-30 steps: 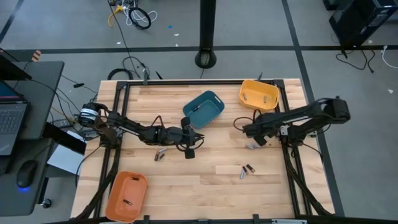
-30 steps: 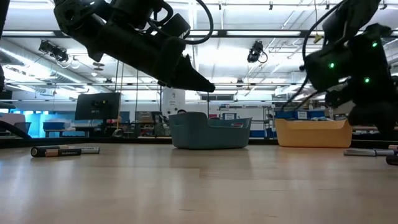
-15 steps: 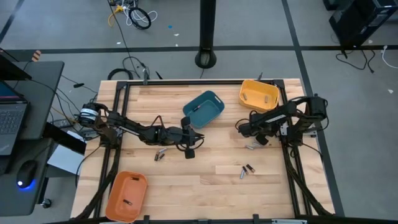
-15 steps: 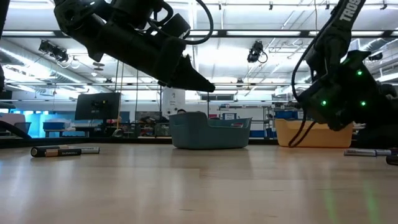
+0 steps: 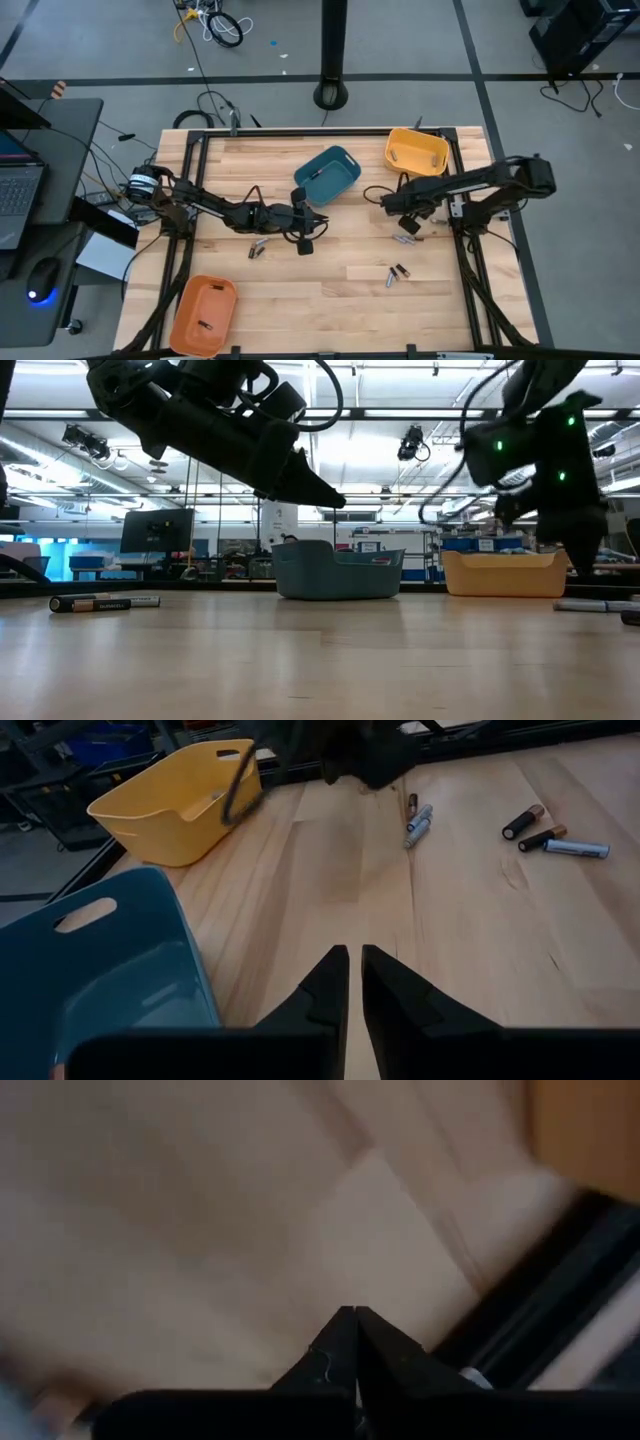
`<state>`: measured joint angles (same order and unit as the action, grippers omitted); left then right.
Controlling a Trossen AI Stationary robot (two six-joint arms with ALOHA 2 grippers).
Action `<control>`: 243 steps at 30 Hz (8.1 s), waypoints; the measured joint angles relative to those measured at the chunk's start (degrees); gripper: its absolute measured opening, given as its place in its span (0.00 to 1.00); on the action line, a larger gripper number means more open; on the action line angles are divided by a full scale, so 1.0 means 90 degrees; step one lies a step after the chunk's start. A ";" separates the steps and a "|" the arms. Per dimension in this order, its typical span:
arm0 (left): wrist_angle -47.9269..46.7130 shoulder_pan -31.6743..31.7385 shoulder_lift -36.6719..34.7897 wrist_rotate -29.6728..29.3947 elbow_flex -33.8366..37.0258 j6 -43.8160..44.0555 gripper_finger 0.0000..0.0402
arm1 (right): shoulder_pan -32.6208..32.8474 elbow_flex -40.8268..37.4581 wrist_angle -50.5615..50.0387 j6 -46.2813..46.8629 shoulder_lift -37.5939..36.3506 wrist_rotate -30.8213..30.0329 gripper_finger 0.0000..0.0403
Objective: Sort batteries
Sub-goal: Put the large black battery into the blue bin, then adjust the blue and yellow bin
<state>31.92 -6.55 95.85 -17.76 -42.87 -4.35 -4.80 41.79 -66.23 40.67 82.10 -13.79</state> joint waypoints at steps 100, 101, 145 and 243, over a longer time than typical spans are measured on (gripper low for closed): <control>-0.1367 -0.0095 0.0022 -0.1957 0.0005 0.0284 0.02 | -0.1931 0.4083 0.3502 -0.3450 0.3147 0.1118 0.13; -0.1398 -0.0095 0.0022 -0.1982 0.0005 0.0315 0.01 | -0.1961 0.4083 0.3484 -0.3345 0.3196 0.1228 0.13; -0.0119 -0.0160 0.0389 -0.0681 0.0000 -0.0252 0.01 | -0.2053 0.4584 0.1682 -0.4285 0.2304 -0.0010 0.03; -0.0235 0.0892 -0.0221 -0.2479 0.1052 0.1252 0.01 | -0.0969 0.0877 0.4944 -0.2747 -0.0238 -0.0683 0.02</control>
<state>29.81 1.48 93.86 -40.07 -33.41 6.92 -13.52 49.69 -21.74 15.95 79.96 -19.93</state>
